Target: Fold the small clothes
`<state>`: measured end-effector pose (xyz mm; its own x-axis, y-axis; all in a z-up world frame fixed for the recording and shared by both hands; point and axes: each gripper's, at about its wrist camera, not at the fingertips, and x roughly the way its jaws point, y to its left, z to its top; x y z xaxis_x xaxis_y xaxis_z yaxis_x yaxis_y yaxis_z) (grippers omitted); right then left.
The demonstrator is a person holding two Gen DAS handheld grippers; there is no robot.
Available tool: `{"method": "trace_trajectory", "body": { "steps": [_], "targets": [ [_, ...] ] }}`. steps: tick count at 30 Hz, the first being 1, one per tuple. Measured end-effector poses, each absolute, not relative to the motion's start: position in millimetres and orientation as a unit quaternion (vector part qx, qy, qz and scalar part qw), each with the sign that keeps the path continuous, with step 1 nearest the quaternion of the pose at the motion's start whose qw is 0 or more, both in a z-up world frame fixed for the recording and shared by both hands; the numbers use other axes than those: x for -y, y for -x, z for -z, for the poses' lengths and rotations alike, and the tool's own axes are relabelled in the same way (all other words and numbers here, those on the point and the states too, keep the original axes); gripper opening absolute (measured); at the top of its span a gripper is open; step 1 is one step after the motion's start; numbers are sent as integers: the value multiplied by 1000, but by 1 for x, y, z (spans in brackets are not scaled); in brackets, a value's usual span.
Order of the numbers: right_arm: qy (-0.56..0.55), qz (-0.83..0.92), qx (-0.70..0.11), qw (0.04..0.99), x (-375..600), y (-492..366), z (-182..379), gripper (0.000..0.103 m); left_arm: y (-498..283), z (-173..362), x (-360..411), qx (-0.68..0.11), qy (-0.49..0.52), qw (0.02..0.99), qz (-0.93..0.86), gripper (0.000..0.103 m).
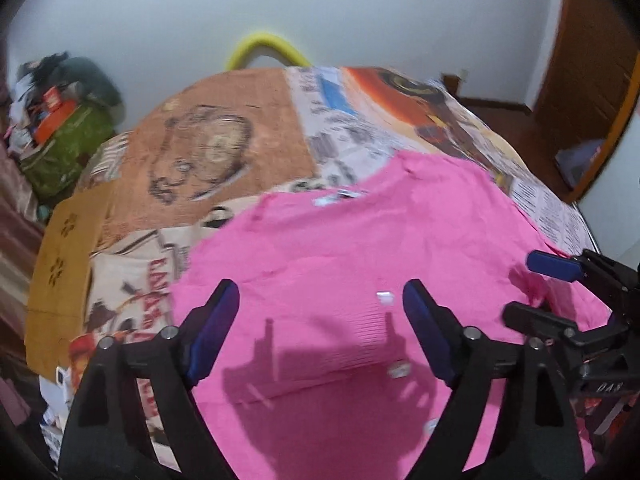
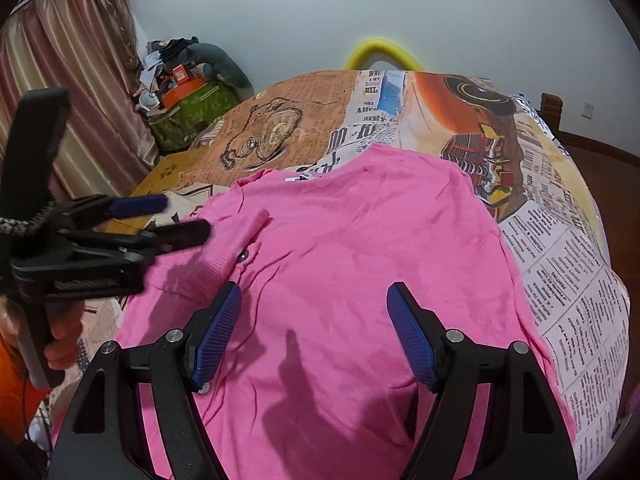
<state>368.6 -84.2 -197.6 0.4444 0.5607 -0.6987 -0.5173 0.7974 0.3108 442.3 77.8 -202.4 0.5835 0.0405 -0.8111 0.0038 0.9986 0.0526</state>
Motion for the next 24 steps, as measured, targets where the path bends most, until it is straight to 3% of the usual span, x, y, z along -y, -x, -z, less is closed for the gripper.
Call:
{"method": "trace_trajectory", "body": {
  "steps": [11, 18, 24],
  "targets": [
    [21, -348, -425, 835, 16, -366, 201, 72, -413, 242, -199, -491, 14, 864, -111, 86],
    [77, -353, -424, 831, -37, -366, 210, 72, -411, 290, -204, -524, 11, 846, -97, 87],
    [149, -318, -428, 833, -69, -374, 231, 72, -408, 296, -206, -513, 22, 853, -89, 89]
  ]
}}
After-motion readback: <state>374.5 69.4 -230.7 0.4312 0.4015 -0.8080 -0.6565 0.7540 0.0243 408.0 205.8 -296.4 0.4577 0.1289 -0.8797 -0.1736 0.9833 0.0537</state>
